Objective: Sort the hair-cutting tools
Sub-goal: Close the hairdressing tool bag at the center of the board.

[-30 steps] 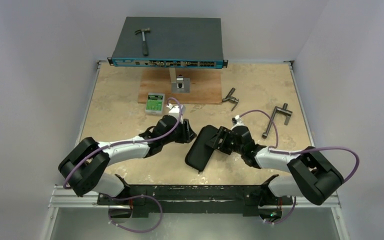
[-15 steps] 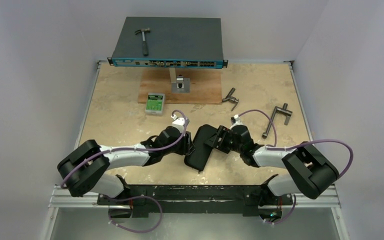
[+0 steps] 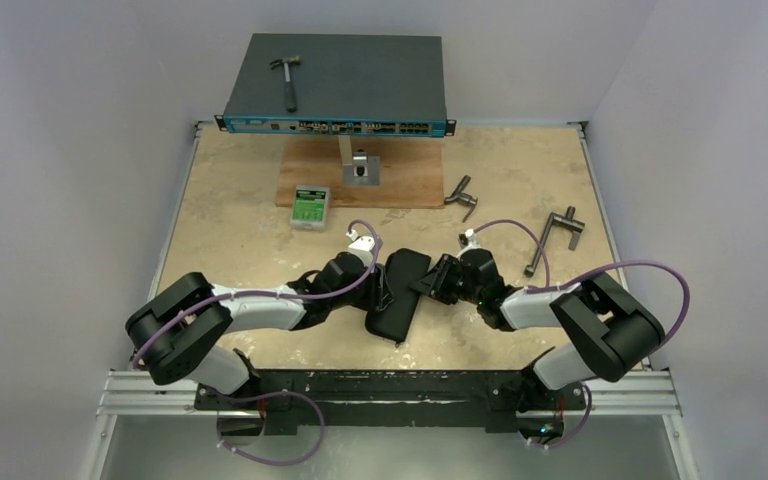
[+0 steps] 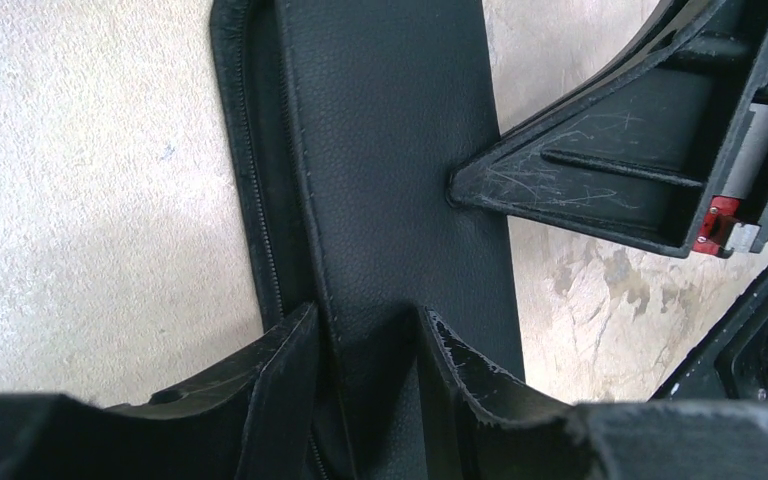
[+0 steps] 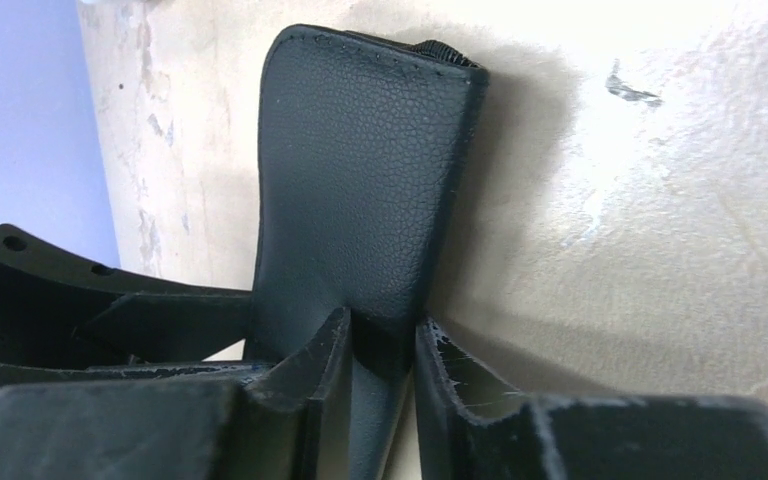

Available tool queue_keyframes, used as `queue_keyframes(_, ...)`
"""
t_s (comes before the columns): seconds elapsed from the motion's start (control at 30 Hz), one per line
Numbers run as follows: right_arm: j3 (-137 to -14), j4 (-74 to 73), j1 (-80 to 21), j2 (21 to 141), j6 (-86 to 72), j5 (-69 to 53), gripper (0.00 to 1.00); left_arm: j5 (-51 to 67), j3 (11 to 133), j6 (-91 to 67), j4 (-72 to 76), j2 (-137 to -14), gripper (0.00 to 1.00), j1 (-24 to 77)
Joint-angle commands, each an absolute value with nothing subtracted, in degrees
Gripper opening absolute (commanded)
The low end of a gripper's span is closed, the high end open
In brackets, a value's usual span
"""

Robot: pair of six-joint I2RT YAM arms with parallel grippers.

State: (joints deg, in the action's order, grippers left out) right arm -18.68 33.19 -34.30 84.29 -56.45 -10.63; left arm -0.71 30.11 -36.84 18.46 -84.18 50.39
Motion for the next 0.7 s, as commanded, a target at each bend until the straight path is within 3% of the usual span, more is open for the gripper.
queue_keyframes(0.0,-18.8,31.0,-34.7,85.3,-55.5,-13.7,0.11,-1.0,30.9,-37.0,19.2,-84.1,0.39,50.5)
queue_keyframes(0.1,-18.6,31.2,-34.8,85.4,-55.5,-14.0,0.00,-1.6,31.5,-36.4,18.1,-83.6,0.38,50.5)
queue_keyframes(0.33,-17.6,31.7,-34.8,84.8,-56.1,-13.5,0.00,-6.1,30.9,-36.5,14.7,-79.8,0.38,50.5)
queue_keyframes(0.67,-14.7,37.6,-34.8,85.7,-66.8,-7.7,0.00,-15.8,22.7,-35.8,8.0,-60.7,0.39,53.1)
